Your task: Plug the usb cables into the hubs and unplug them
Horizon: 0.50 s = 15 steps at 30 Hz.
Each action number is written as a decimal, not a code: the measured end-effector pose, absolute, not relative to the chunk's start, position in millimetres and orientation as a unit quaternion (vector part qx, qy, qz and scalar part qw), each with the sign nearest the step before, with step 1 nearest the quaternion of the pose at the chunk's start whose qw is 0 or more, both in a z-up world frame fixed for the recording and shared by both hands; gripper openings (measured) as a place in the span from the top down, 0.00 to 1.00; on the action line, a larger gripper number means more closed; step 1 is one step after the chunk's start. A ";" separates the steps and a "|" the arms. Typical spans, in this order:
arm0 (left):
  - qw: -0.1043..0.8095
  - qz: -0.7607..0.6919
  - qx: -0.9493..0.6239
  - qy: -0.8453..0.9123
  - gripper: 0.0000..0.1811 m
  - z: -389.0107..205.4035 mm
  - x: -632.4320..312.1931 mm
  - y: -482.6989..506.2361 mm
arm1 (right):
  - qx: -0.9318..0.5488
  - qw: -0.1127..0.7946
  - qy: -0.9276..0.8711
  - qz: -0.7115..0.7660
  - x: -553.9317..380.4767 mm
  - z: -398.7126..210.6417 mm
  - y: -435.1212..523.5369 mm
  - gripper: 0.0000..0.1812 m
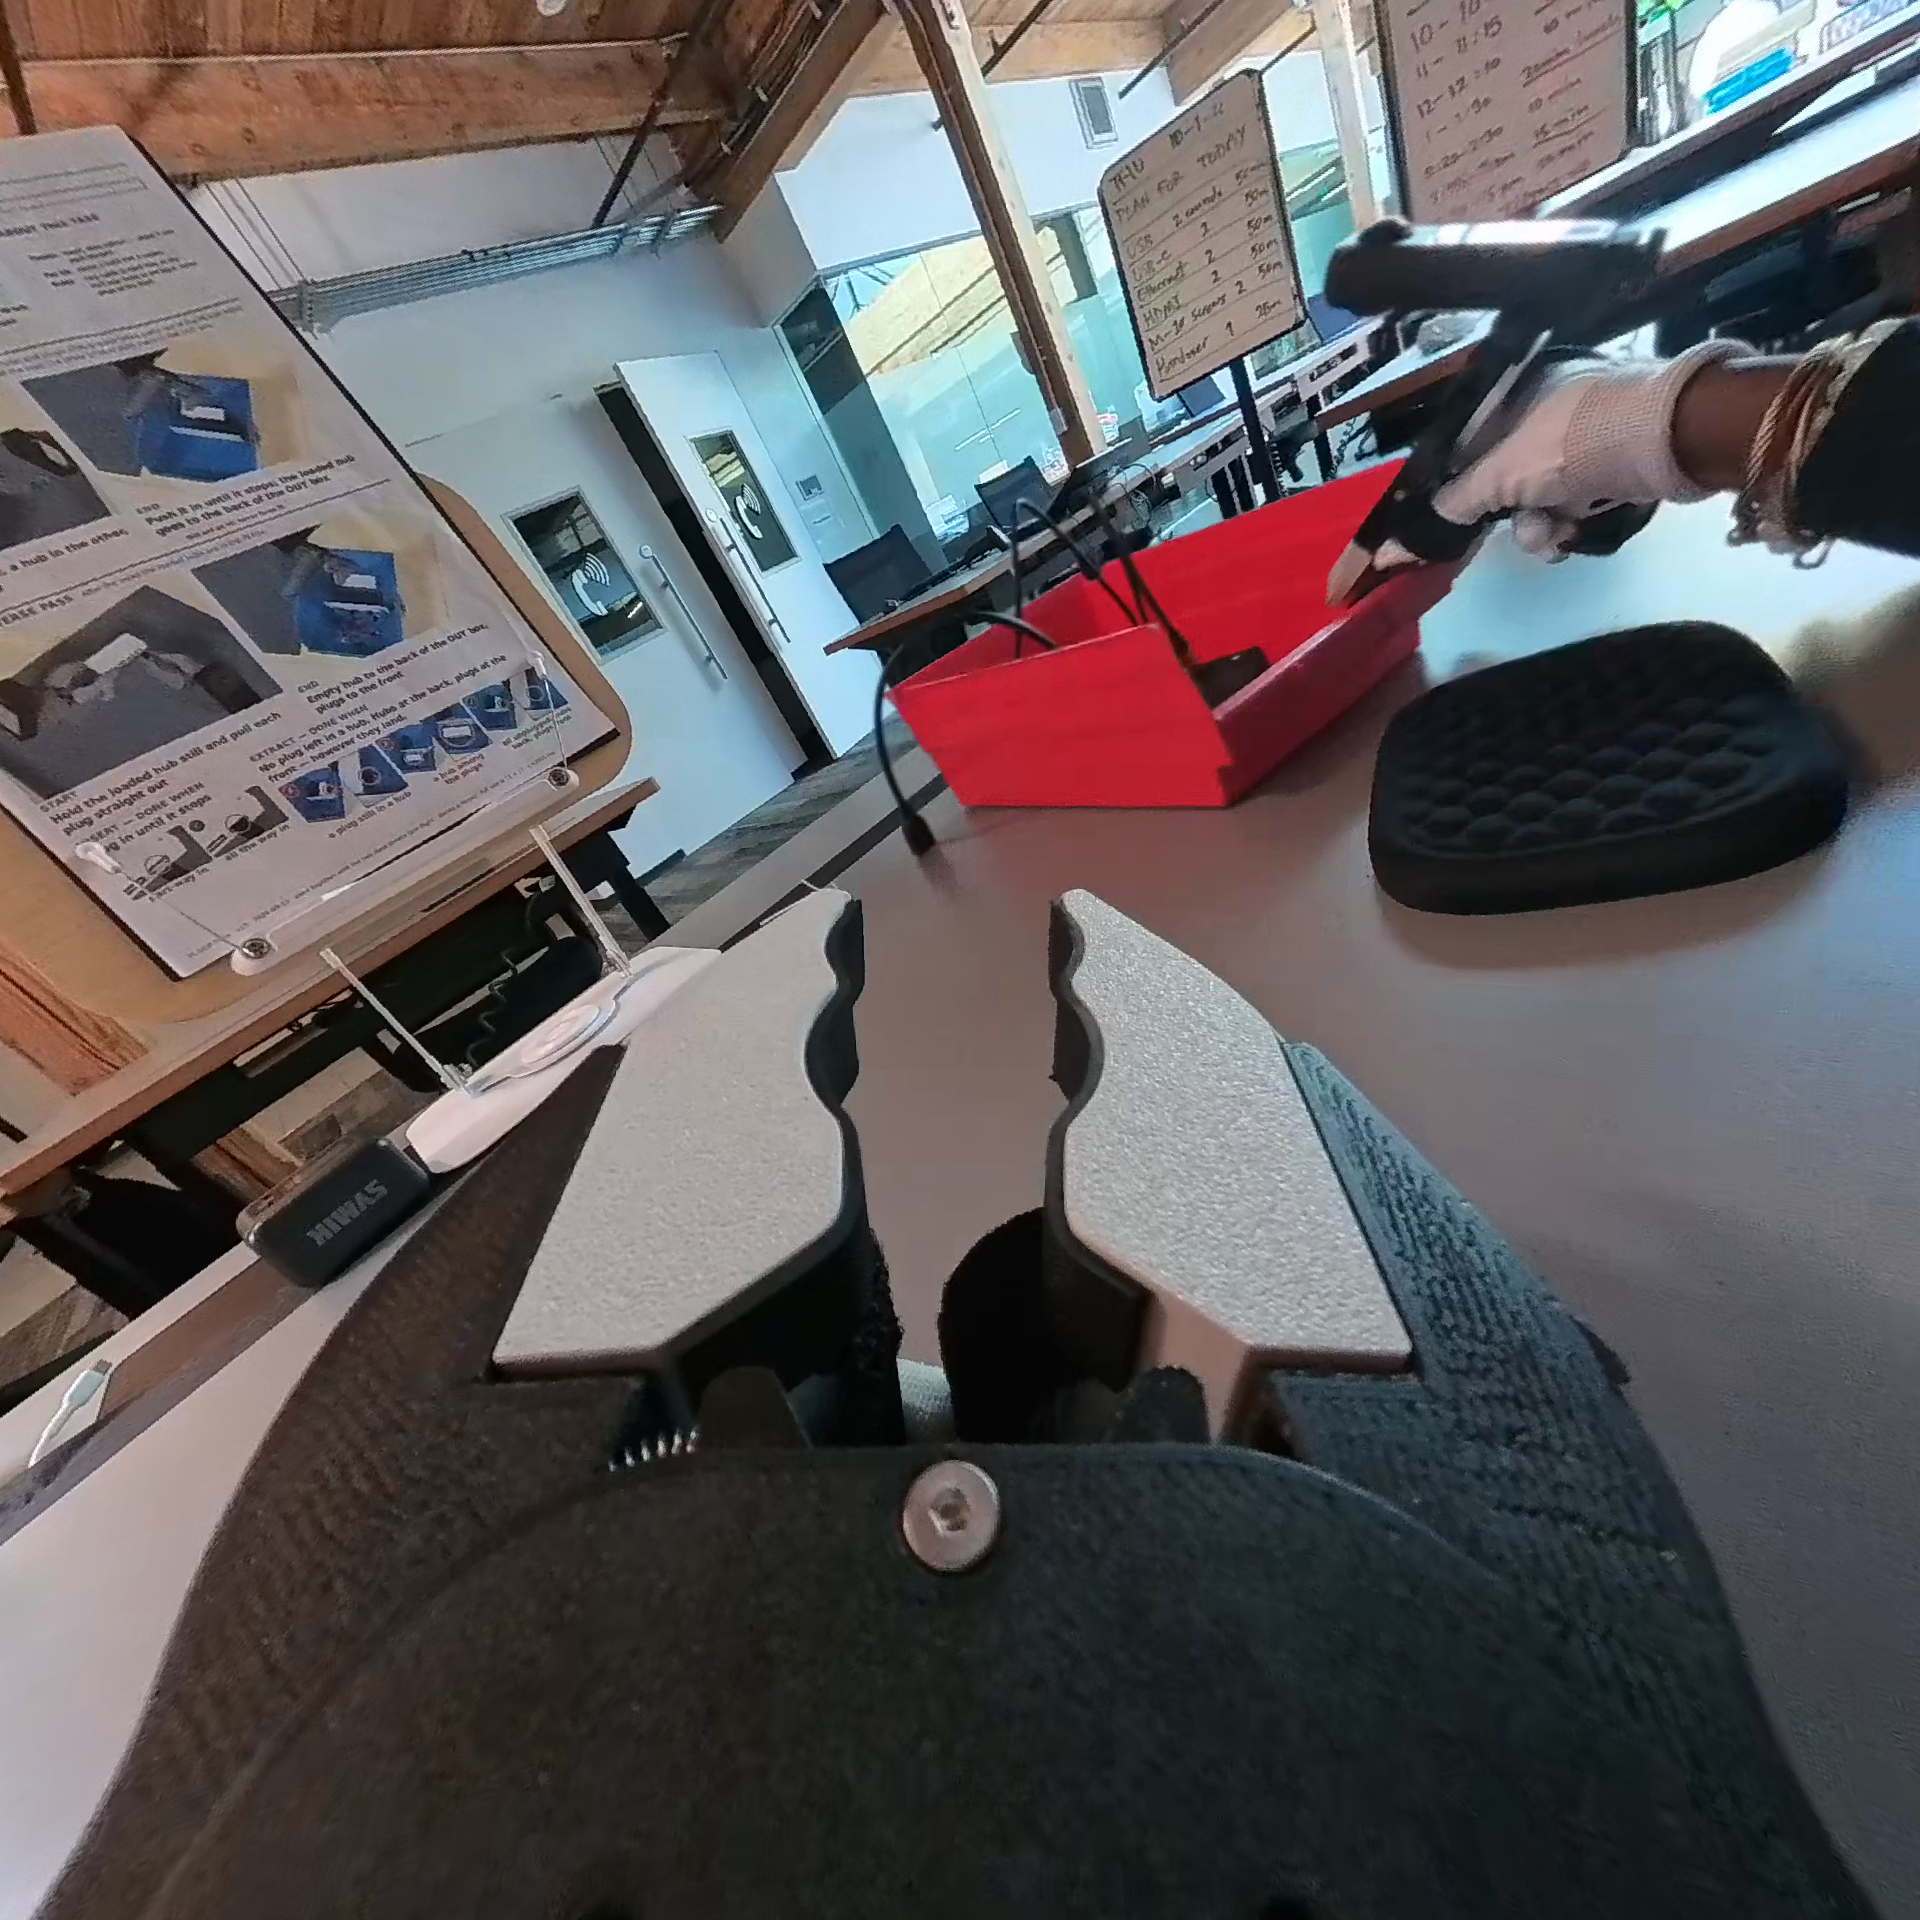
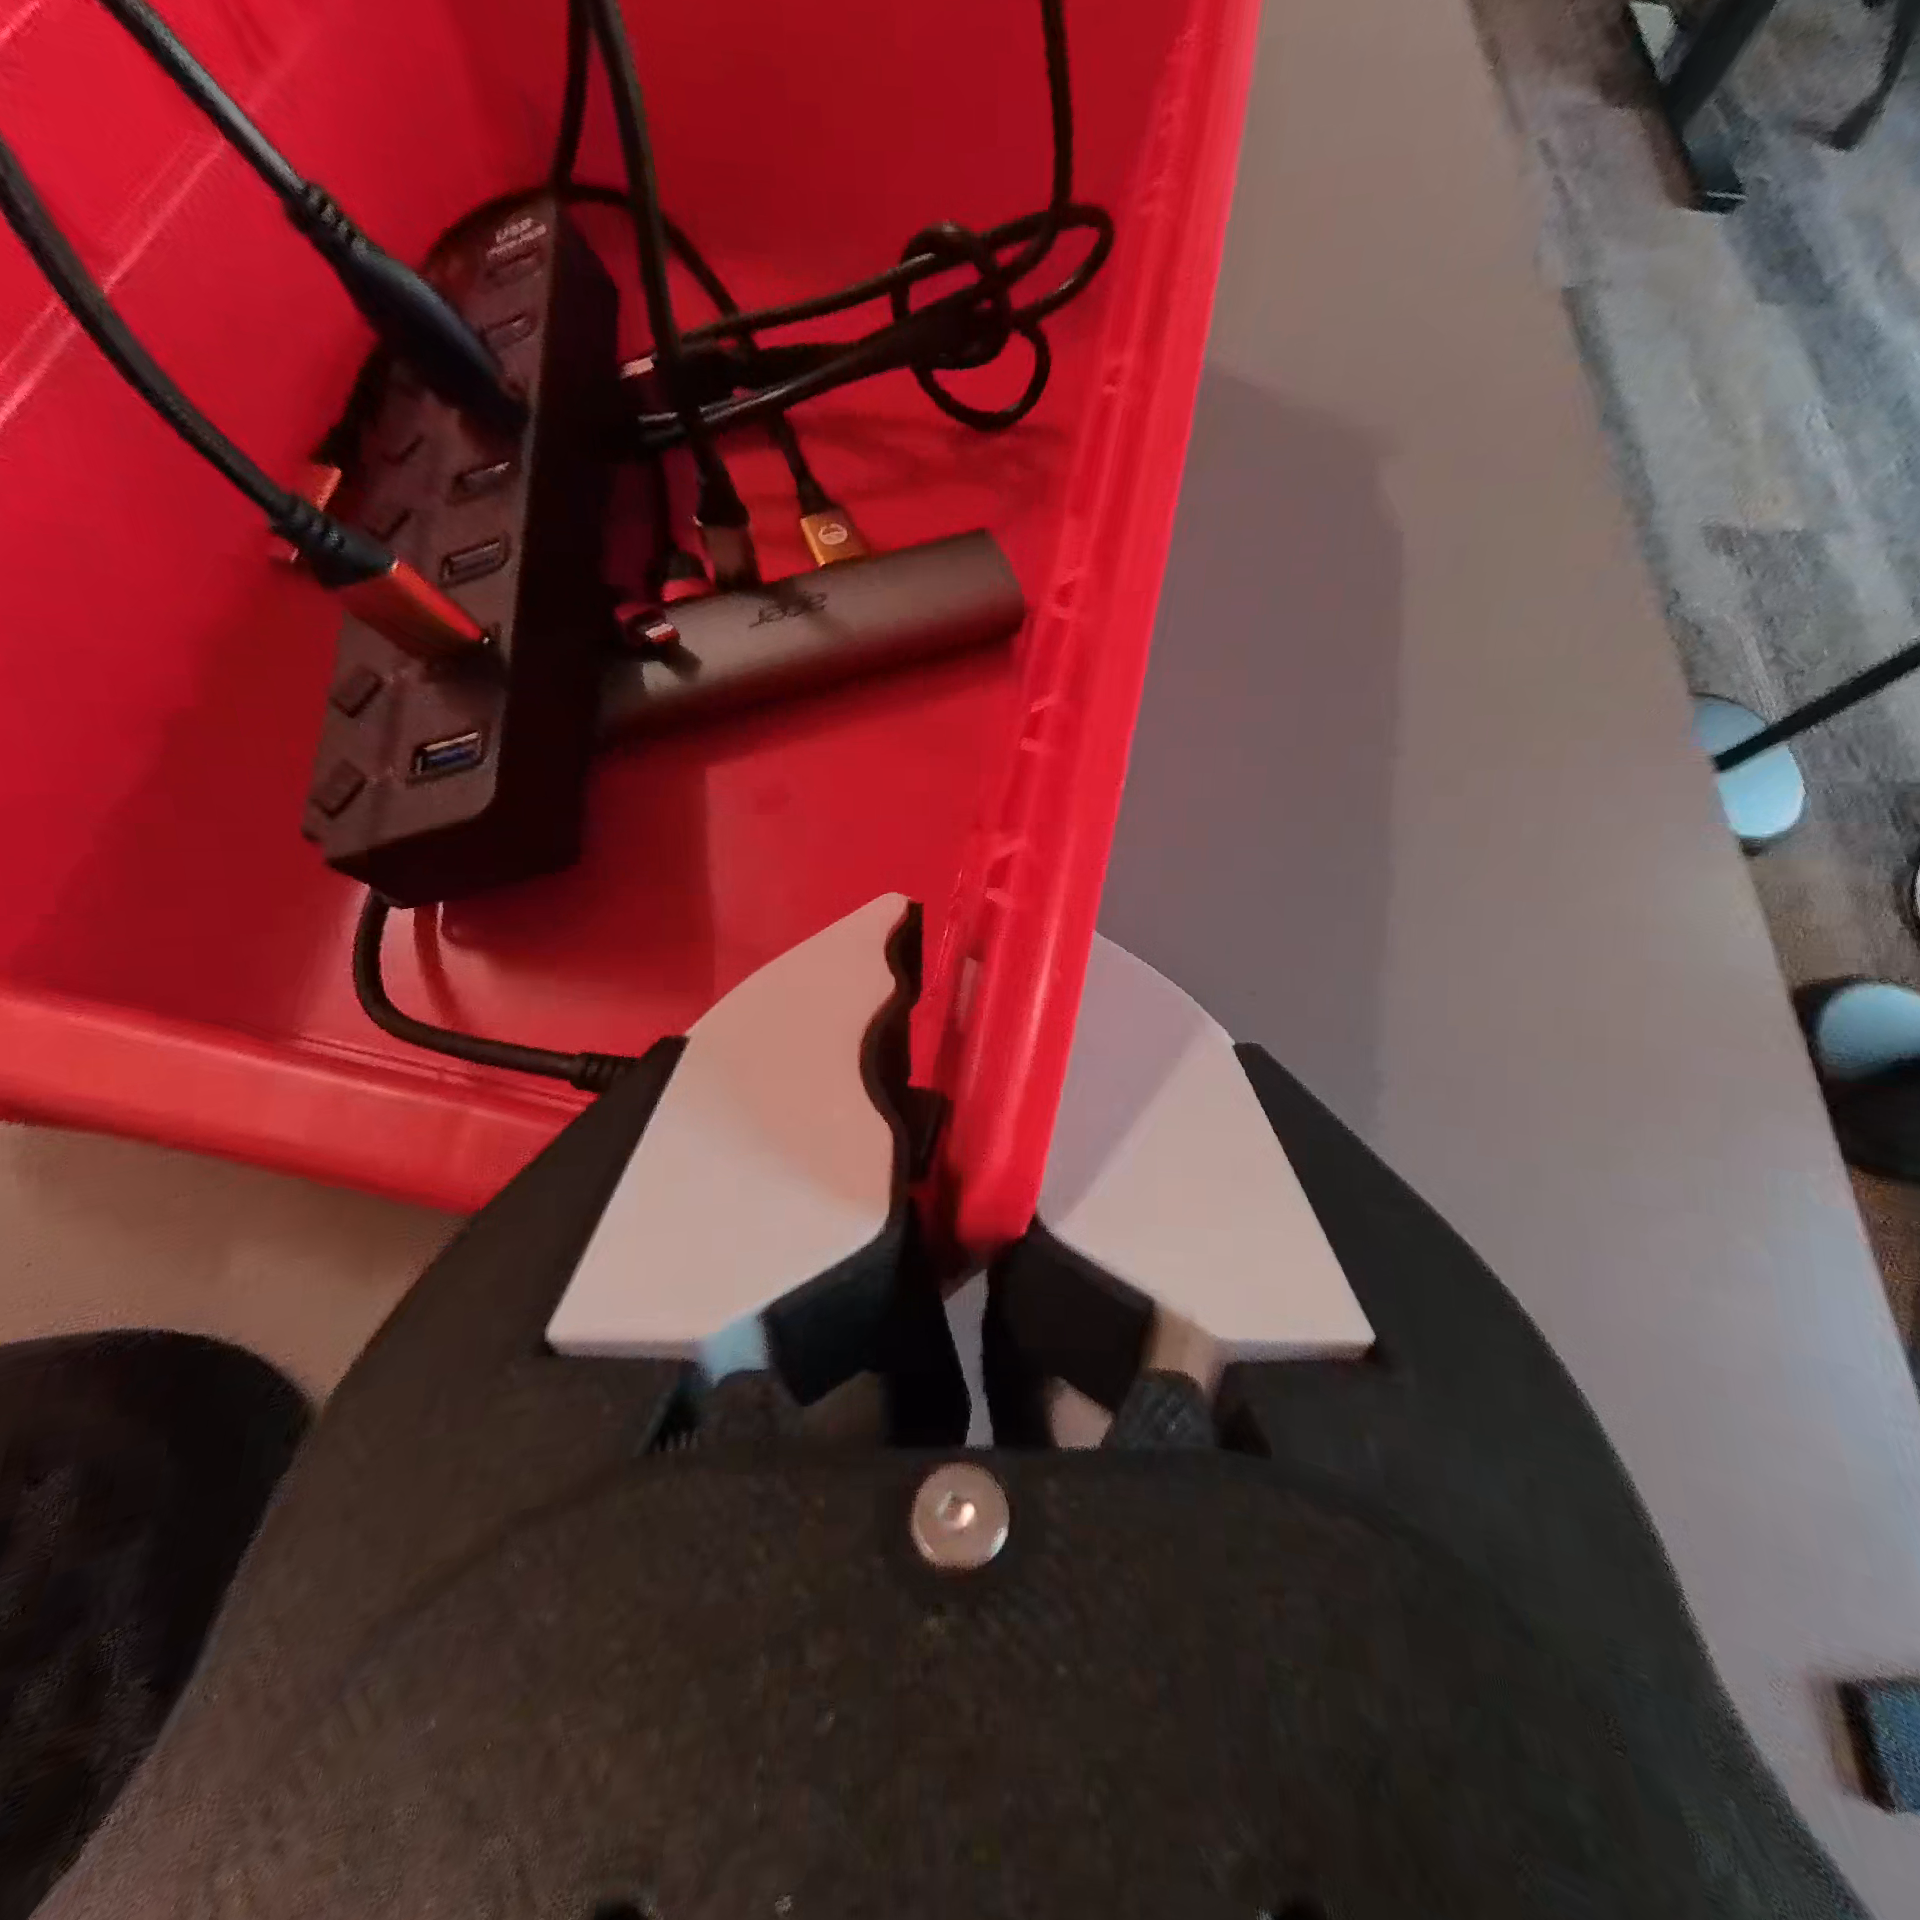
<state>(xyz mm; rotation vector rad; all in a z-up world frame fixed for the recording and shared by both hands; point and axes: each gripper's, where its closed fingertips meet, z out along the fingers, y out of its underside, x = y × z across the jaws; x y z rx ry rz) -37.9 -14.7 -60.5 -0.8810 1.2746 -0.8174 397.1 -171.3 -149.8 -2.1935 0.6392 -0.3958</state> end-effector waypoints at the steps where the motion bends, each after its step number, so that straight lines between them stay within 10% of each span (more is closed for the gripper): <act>1: 0.640 -0.358 -0.386 0.559 0.82 -60.4 -37.9 -14.7 | -0.874 0.396 0.234 -0.157 388.7 -150.0 -163.1 0.91; 15: 0.658 -0.381 -0.339 0.554 0.82 -46.5 -42.8 -29.1 | -0.914 0.397 0.063 -0.064 195.5 -149.3 -18.2 0.80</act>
